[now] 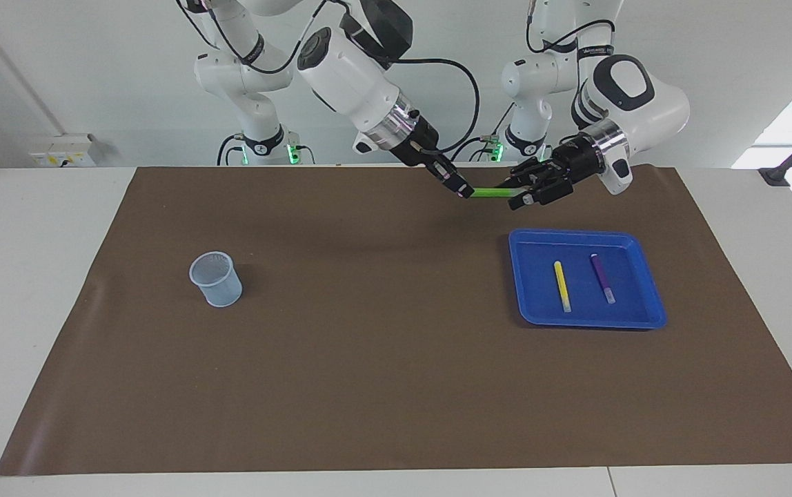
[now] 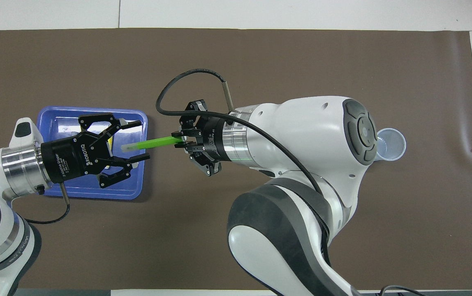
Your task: Right arm passes pens to left for tray arrangement
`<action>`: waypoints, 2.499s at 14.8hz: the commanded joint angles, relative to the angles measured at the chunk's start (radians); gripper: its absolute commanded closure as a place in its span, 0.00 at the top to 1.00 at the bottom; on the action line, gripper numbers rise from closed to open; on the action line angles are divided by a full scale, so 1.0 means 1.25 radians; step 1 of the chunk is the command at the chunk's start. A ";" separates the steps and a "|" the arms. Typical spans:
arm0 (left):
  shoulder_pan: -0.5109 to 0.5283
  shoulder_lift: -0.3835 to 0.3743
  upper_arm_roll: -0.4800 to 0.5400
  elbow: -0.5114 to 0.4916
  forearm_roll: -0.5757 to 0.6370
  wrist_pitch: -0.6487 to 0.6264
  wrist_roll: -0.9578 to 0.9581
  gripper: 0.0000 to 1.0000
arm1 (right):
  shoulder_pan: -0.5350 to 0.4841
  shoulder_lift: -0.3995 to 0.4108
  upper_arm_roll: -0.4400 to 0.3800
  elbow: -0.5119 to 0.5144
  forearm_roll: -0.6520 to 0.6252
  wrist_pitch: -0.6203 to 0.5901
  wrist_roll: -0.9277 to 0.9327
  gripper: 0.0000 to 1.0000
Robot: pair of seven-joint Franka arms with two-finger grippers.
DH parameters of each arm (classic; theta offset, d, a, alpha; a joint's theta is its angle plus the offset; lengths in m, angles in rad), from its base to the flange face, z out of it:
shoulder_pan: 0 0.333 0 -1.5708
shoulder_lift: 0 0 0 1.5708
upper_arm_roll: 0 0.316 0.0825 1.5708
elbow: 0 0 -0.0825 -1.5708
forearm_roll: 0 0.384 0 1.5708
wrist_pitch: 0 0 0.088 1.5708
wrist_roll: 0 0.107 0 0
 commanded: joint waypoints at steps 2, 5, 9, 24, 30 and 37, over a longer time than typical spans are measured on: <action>-0.012 -0.022 0.006 -0.020 -0.016 0.015 -0.012 0.43 | -0.004 0.004 0.009 0.000 -0.021 0.010 0.016 0.00; -0.012 -0.022 0.006 -0.022 -0.016 0.017 -0.012 0.28 | -0.004 0.004 0.009 0.000 -0.021 0.011 0.016 0.00; -0.012 -0.022 0.006 -0.022 -0.016 0.017 -0.012 0.00 | -0.004 0.004 0.009 -0.002 -0.021 0.006 0.012 0.00; -0.001 -0.004 0.006 -0.009 -0.008 0.057 -0.030 0.00 | -0.014 -0.090 -0.176 -0.010 -0.190 -0.218 -0.357 1.00; 0.024 0.125 0.006 0.111 0.223 0.048 -0.024 0.00 | -0.012 -0.158 -0.329 -0.107 -0.284 -0.246 -0.737 1.00; 0.089 0.310 0.006 0.301 0.645 -0.073 0.087 0.00 | -0.015 -0.163 -0.482 -0.099 -0.425 -0.314 -1.086 1.00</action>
